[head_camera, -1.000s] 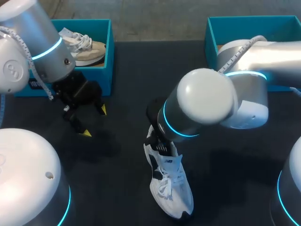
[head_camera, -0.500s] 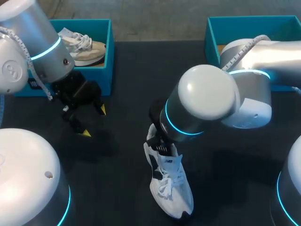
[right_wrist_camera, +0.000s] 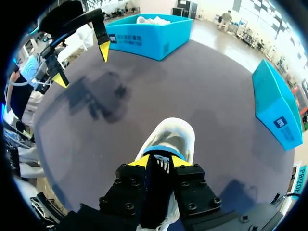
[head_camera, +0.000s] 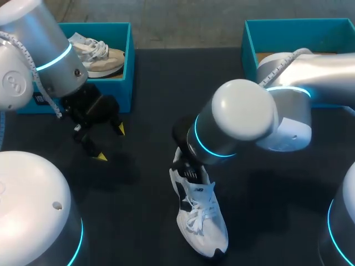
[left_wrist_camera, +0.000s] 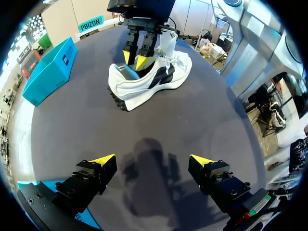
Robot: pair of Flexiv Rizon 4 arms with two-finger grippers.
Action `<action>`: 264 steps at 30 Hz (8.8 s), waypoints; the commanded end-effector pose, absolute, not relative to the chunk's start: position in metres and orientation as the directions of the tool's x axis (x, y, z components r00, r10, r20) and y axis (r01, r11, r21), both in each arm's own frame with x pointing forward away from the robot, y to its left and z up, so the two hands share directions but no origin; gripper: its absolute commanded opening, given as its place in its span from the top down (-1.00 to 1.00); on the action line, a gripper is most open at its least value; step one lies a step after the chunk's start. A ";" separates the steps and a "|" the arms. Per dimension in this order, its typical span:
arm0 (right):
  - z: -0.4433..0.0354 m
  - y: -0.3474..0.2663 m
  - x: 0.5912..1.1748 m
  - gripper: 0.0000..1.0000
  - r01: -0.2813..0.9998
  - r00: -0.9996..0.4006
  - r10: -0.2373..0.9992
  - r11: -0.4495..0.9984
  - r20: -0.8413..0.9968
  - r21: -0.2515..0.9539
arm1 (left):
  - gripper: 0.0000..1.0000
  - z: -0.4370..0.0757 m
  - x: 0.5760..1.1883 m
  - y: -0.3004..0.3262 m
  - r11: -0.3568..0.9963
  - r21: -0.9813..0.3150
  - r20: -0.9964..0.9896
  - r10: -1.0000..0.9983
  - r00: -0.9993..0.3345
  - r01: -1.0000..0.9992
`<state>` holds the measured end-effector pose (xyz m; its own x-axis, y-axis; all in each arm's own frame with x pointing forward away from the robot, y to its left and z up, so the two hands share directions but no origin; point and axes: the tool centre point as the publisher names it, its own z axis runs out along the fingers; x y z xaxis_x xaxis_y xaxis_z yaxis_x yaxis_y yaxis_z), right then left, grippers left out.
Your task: Take the shoe out of the shoebox, open the shoe tongue, remove and reinsert the insole, then place the shoe into the shoebox
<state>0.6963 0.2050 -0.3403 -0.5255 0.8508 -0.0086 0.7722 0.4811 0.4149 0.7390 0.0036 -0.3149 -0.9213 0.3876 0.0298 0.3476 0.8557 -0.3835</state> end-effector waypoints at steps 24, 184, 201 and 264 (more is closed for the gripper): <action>-0.357 0.214 0.721 0.53 0.743 -0.502 0.864 0.449 -0.030 0.496 | -1.00 -0.314 0.738 0.004 0.856 -0.382 0.028 0.388 -0.921 0.348; -0.398 0.196 0.692 1.00 0.774 -0.556 0.830 0.532 -0.031 0.344 | -1.00 -0.314 0.738 0.004 0.856 -0.382 0.028 0.388 -0.921 0.348; -0.379 0.196 0.703 1.00 0.774 -0.565 0.824 0.548 -0.042 0.318 | -1.00 -0.314 0.738 0.004 0.856 -0.382 0.028 0.388 -0.921 0.348; -0.363 0.184 0.670 0.73 0.847 -0.520 0.853 0.522 -0.048 0.104 | -1.00 -0.314 0.738 0.004 0.856 -0.382 0.028 0.388 -0.921 0.348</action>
<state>0.6680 0.1825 -0.3600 -0.5187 0.8534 -0.0513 0.8461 0.5211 0.1120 0.7391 0.0037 -0.3145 -0.9211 0.3881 0.0303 0.3479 0.8555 -0.3836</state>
